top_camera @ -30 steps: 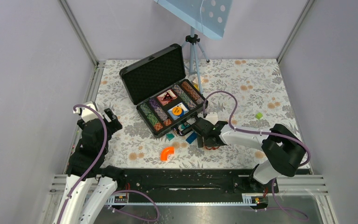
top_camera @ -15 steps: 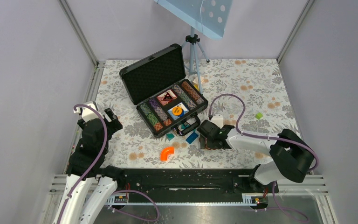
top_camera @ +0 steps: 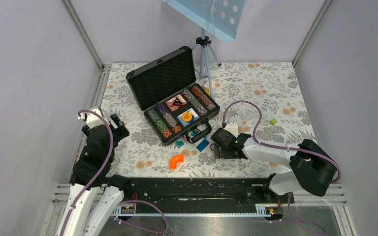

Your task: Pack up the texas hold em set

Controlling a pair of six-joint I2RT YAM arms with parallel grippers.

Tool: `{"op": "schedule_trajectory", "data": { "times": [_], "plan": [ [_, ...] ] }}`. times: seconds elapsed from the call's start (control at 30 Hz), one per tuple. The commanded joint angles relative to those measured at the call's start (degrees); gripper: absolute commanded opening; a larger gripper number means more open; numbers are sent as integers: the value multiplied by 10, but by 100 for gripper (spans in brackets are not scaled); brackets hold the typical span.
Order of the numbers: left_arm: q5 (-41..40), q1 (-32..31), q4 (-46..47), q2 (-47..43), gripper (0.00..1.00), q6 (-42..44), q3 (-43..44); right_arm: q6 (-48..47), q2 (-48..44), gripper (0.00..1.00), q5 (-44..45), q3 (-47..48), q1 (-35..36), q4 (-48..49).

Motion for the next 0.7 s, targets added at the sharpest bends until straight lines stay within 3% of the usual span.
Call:
{"op": "schedule_trajectory", "data": {
  "times": [0.0,0.67],
  "plan": [
    [6,2,28,5,77,7,-2,-12,24,79,-2,-17,-8,-8],
    [7,2,28,7,77,7,-2,-18,31,63,-1,-10,-14,-4]
  ]
}}
